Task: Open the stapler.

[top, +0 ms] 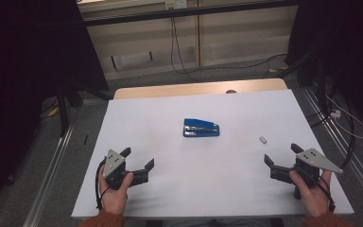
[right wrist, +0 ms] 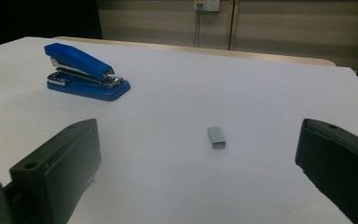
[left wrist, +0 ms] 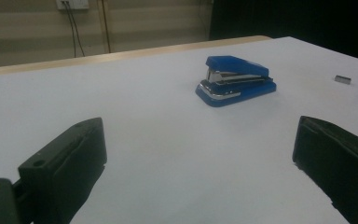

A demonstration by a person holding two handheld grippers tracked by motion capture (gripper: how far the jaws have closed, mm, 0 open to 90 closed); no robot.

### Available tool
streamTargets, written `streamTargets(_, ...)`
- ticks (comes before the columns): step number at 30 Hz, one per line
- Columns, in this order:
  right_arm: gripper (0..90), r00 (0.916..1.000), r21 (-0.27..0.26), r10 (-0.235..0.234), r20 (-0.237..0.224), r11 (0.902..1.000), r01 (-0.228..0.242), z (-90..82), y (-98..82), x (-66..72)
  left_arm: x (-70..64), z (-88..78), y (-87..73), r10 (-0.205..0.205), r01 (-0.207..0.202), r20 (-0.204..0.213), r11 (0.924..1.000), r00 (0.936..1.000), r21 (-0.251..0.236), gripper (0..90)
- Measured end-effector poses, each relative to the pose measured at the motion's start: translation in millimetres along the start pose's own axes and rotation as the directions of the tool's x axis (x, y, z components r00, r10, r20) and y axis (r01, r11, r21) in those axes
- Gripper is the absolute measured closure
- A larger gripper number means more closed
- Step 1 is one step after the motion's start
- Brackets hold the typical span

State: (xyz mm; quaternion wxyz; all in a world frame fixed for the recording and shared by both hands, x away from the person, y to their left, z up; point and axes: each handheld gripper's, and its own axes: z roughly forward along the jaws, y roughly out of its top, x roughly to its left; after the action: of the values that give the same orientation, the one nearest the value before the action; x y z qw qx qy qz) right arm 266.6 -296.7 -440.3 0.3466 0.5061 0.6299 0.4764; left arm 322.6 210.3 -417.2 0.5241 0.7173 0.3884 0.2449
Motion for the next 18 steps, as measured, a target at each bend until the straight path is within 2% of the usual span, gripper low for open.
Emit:
streamTargets(2,0.0,1.0,0.001,-0.005,-0.002,1.0,0.006,-0.2,0.0,0.6,0.7,0.0,0.0,-0.001,0.001,-0.004,1.0,1.0,0.002,2.9)
streamTargets(4,0.0,0.9998,0.006,-0.013,-0.012,0.9999,0.013,0.2,-0.5,1.0,0.8,0.1,0.3,0.001,0.0,0.01,1.0,1.0,-0.003,3.0)
streamTargets(6,0.4,0.9996,0.007,-0.02,-0.022,0.9998,0.02,0.8,-0.8,1.4,0.1,1.0,1.2,0.014,-0.014,0.012,0.9999,0.9998,-0.002,2.9)
streamTargets(8,1.3,0.9979,0.005,-0.027,-0.058,0.9996,0.027,1.3,-0.6,3.4,-0.8,2.3,2.1,0.035,-0.035,0.021,0.9994,0.9992,0.001,3.0)
streamTargets(10,0.9,0.9967,0.008,-0.047,-0.066,0.9989,0.047,2.2,-0.8,6.7,-1.1,3.3,2.5,0.041,-0.042,0.029,0.9991,0.9987,0.004,3.0)
streamTargets(12,0.9,0.9955,0.004,-0.058,-0.075,0.9983,0.059,3.0,-0.9,9.0,-1.0,4.2,2.1,0.037,-0.038,0.032,0.9992,0.9988,0.015,3.1)
streamTargets(14,0.9,0.9952,0.002,-0.053,-0.082,0.9986,0.054,3.5,-0.9,10.6,0.8,4.4,2.2,0.03,-0.03,0.04,0.9993,0.9988,0.02,3.2)
streamTargets(15,0.9,0.9954,0.002,-0.049,-0.083,0.9988,0.049,3.5,-1.0,11.0,1.5,4.9,2.1,0.011,-0.012,0.048,0.9997,0.9988,0.021,3.2)
streamTargets(18,1.2,0.9949,0.003,-0.028,-0.097,0.9996,0.029,3.8,-1.4,10.5,2.2,6.2,2.1,0.006,-0.008,0.052,0.9995,0.9986,0.032,3.4)
